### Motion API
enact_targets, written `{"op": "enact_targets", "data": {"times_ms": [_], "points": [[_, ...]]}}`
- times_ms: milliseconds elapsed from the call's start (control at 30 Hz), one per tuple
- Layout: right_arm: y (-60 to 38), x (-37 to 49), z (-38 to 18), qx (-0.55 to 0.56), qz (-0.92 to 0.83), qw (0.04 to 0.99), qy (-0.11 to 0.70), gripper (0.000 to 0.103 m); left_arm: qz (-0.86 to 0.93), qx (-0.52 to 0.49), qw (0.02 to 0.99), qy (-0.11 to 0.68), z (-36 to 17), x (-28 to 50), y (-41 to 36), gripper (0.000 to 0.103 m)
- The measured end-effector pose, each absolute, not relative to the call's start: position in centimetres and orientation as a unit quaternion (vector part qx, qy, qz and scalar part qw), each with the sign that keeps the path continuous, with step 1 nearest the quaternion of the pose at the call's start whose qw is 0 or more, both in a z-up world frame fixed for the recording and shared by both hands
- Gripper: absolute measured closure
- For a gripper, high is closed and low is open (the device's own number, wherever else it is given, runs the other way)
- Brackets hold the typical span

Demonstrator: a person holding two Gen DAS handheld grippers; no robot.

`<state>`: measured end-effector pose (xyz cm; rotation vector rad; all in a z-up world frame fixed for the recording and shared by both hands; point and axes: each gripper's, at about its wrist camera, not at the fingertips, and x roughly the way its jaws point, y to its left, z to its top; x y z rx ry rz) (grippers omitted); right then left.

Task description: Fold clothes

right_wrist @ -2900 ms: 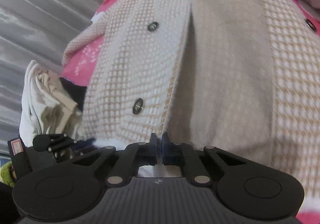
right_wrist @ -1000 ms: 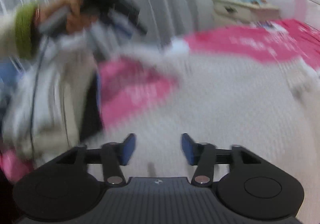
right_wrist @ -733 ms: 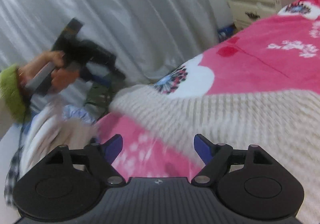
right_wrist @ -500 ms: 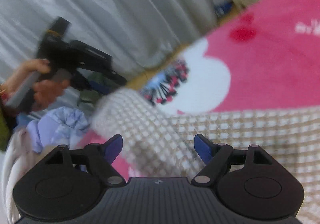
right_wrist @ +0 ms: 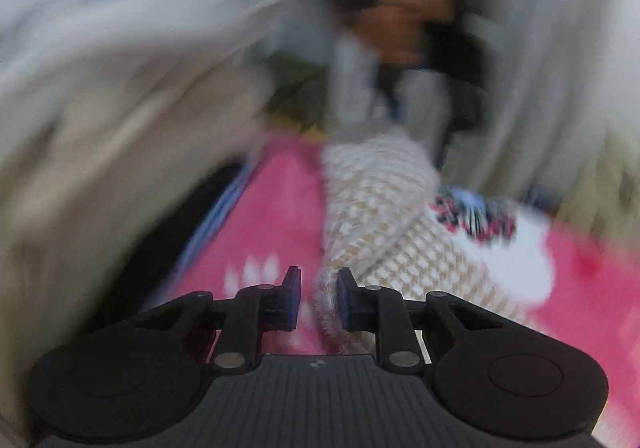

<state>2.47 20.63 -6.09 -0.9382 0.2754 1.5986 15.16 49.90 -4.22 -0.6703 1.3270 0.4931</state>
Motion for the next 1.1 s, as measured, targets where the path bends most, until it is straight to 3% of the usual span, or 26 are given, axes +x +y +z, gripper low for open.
{"op": "enact_targets", "data": {"times_ms": [67,167,333,400,467,533,633,733,833,867,933,1000,1100], "points": [[19.7,-0.1,-7.7,-0.47,0.67,0.572,0.042,0.081,0.22,-0.286,0.717,0.597,-3.8,15.2,49.1,0.042],[19.0,-1.4,-9.3,-0.509,0.654,0.56,-0.008,0.081,0.232,-0.247,0.72,0.605,-3.8,15.6,48.0,0.038],[19.2,-0.5,-8.9,-0.471,0.65,0.595,0.024,0.082,0.251,-0.146,0.715,0.636,-6.4,16.6,45.4,0.037],[19.4,0.3,-8.3,-0.436,0.651,0.619,0.058,0.089,0.247,-0.119,0.734,0.622,-6.4,16.3,44.1,0.055],[19.8,1.5,-7.3,-0.385,0.652,0.646,0.099,0.092,0.227,-0.109,0.752,0.61,-5.8,16.1,43.1,0.091],[19.8,2.6,-5.9,-0.335,0.646,0.677,0.113,0.093,0.233,-0.094,0.763,0.595,-4.5,15.7,42.8,0.101],[19.0,3.3,-3.3,-0.293,0.617,0.727,0.07,0.093,0.239,-0.125,0.819,0.507,0.7,13.9,43.8,0.102],[18.4,1.8,-2.1,-0.315,0.595,0.739,-0.017,0.093,0.197,-0.151,0.898,0.362,6.9,9.5,44.8,0.102],[18.7,-0.5,-3.8,-0.332,0.634,0.698,-0.022,0.093,0.215,-0.158,0.909,0.322,9.2,4.9,46.4,0.102],[18.8,-1.5,-4.9,-0.346,0.652,0.675,-0.016,0.09,0.236,-0.162,0.895,0.341,8.7,3.9,47.3,0.1],[18.6,-3.7,-7.1,-0.388,0.657,0.645,-0.03,0.056,0.296,-0.177,0.856,0.386,7.2,2.0,49.6,0.099],[17.8,-5.0,-8.0,-0.403,0.669,0.622,-0.041,0.052,0.358,-0.213,0.815,0.403,5.7,0.1,52.3,0.097],[16.7,-4.7,-7.0,-0.39,0.68,0.621,-0.011,0.048,0.41,-0.275,0.787,0.369,4.9,-2.5,55.2,0.094]]}}
